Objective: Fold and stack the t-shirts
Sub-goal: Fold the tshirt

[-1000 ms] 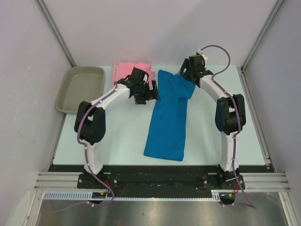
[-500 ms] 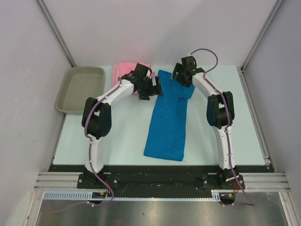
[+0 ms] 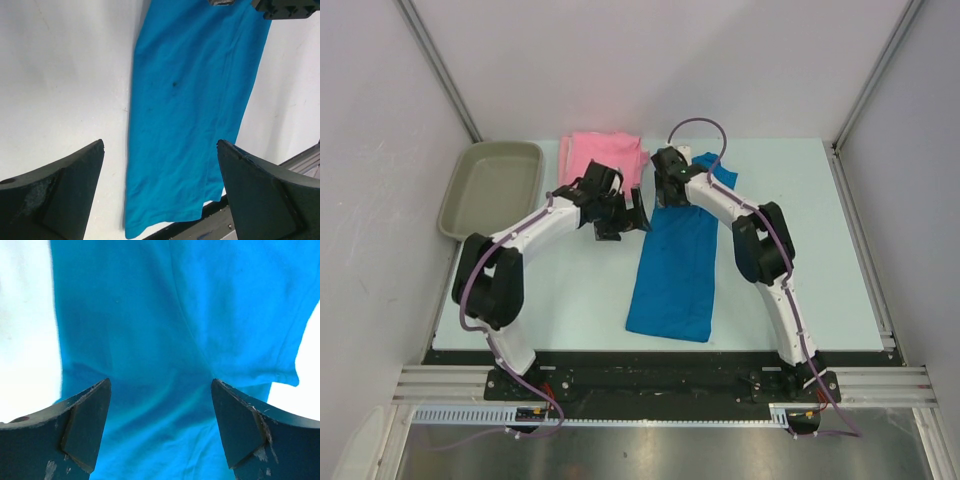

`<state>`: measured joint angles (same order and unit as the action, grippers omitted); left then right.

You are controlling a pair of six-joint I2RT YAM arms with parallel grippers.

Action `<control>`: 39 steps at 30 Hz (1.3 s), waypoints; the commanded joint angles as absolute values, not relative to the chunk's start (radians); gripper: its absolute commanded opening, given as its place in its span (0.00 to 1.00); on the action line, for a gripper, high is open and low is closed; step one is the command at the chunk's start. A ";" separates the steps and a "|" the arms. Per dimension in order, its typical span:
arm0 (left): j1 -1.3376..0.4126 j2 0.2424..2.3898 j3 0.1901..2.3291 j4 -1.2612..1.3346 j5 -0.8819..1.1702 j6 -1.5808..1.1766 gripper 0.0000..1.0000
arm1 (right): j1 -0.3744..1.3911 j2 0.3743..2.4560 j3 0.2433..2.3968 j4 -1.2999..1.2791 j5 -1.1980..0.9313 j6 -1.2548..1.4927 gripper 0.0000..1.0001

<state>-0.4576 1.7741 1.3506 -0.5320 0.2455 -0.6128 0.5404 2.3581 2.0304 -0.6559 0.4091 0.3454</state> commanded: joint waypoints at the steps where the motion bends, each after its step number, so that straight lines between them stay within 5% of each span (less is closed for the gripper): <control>1: -0.449 1.691 1.275 -0.474 0.235 -0.617 1.00 | 0.520 2.329 1.996 -0.667 0.545 0.313 0.86; 21: -0.425 1.693 1.213 -0.457 0.235 -0.592 1.00 | 0.443 2.373 1.976 -0.603 0.413 0.342 0.87; 39: -0.410 1.718 1.230 -0.471 0.199 -0.592 1.00 | 0.385 2.647 2.287 -0.736 0.365 0.316 0.87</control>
<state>-0.4217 1.7187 1.2007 -0.4808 0.2157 -0.6022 0.4236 2.5324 2.2414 -0.6788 0.3969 0.3199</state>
